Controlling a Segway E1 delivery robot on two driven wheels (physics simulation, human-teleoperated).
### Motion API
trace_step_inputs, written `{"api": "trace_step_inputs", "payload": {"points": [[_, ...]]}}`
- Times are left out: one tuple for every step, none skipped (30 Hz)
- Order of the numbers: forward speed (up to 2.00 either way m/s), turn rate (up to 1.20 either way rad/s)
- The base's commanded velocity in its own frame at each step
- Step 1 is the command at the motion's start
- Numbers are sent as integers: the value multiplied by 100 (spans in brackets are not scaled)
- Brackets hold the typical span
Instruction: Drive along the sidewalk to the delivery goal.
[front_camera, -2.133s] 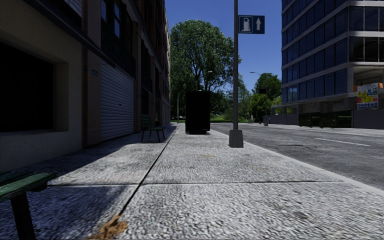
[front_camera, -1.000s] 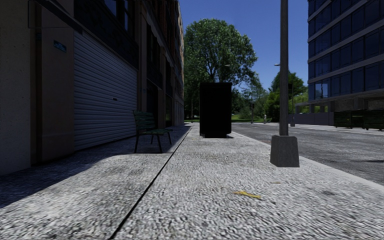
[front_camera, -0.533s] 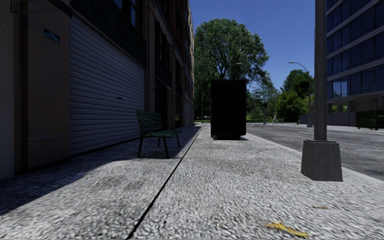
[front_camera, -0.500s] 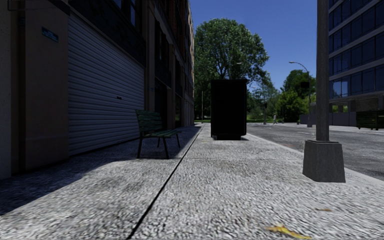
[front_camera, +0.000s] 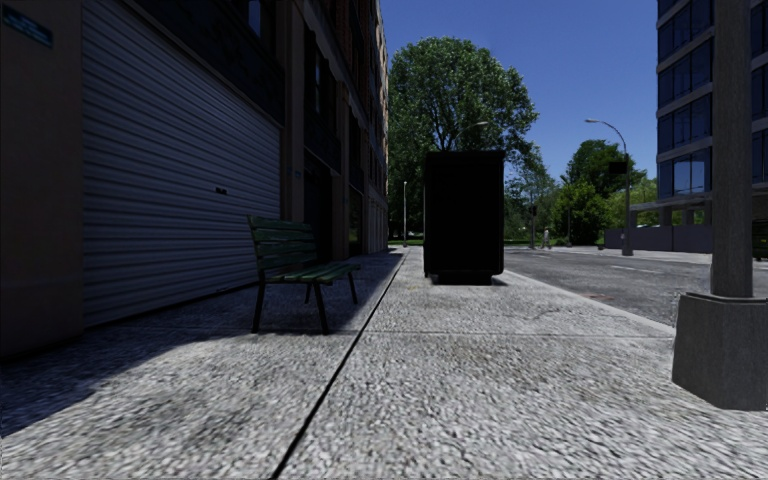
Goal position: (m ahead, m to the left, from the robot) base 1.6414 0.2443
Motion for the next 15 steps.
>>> {"api": "trace_step_inputs", "payload": {"points": [[200, 3], [200, 3], [200, 6], [200, 6], [200, 6], [200, 6], [200, 6], [200, 6], [200, 6], [200, 0], [200, 0], [200, 0], [200, 0], [200, 0], [200, 0]]}}
